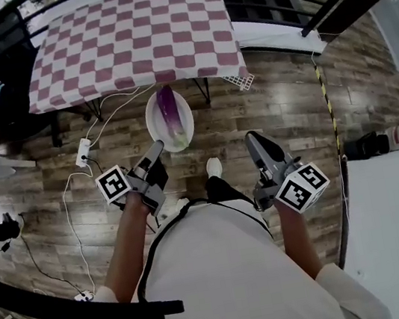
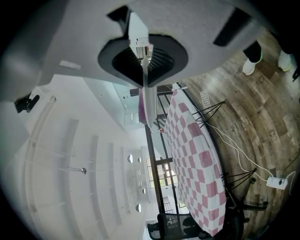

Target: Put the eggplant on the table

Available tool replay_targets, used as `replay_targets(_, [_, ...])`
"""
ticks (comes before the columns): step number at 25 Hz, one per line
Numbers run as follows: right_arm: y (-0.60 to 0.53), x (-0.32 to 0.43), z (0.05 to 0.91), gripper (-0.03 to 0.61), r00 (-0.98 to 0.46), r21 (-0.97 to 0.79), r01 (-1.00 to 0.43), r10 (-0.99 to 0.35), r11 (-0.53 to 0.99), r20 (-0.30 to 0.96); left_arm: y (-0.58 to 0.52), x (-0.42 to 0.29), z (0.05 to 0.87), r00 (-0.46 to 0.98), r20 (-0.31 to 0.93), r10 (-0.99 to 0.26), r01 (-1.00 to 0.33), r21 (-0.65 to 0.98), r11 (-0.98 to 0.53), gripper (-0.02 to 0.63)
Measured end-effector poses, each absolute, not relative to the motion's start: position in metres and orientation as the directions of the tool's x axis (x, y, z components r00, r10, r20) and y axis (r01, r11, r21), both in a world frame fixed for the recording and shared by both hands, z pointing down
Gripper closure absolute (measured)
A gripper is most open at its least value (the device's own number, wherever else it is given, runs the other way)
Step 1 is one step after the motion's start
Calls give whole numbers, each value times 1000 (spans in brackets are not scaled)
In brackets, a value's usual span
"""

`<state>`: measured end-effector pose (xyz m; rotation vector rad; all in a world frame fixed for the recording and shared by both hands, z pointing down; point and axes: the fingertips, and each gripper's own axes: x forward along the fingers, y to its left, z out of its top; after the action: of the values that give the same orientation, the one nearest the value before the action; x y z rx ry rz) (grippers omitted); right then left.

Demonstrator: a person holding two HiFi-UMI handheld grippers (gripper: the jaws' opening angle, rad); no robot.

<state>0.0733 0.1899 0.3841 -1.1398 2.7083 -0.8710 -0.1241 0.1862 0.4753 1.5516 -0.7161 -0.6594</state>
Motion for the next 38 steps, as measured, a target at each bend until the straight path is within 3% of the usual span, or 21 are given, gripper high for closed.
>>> replay_targets(24, [35,157,382,571,-787,-545,-559,-608,626,109,45,-39,459,574,-7,-819,-91,993,-72,575])
replay_targets(38, [-9,162,397,571,-812,-569,-535,-567,624,141,19,-43,470,519,20,-855,-93,995,-33,575])
